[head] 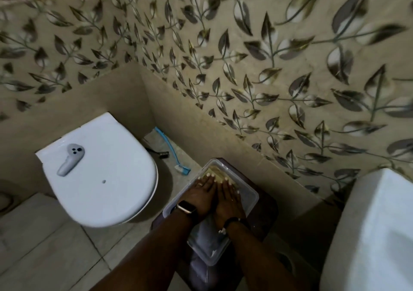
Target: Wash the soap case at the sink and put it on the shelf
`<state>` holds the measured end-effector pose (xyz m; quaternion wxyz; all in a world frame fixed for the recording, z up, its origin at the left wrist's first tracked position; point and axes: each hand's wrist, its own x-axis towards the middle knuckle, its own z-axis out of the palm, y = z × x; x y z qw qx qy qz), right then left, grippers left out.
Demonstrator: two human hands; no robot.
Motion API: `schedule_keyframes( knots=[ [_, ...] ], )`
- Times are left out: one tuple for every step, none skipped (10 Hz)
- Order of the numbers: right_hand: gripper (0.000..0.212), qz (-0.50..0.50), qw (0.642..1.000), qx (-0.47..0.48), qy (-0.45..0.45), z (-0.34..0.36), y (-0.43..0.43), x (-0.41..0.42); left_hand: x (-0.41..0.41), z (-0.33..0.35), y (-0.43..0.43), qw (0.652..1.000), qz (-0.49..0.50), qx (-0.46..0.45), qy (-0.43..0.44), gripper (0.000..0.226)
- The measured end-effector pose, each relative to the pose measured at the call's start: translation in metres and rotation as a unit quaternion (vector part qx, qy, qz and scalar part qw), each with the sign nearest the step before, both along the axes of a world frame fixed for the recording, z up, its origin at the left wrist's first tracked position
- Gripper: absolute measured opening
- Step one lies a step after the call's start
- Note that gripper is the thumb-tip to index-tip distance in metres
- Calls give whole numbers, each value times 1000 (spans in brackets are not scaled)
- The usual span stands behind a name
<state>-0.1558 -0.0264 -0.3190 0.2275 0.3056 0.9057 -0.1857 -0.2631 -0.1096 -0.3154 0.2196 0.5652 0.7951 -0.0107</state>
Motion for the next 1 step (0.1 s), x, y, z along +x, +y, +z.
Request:
schedule_keyframes(
  knots=[
    [67, 1, 995, 58, 80, 47, -3, -3, -2, 45, -2, 999, 17, 26, 21, 62]
  ],
)
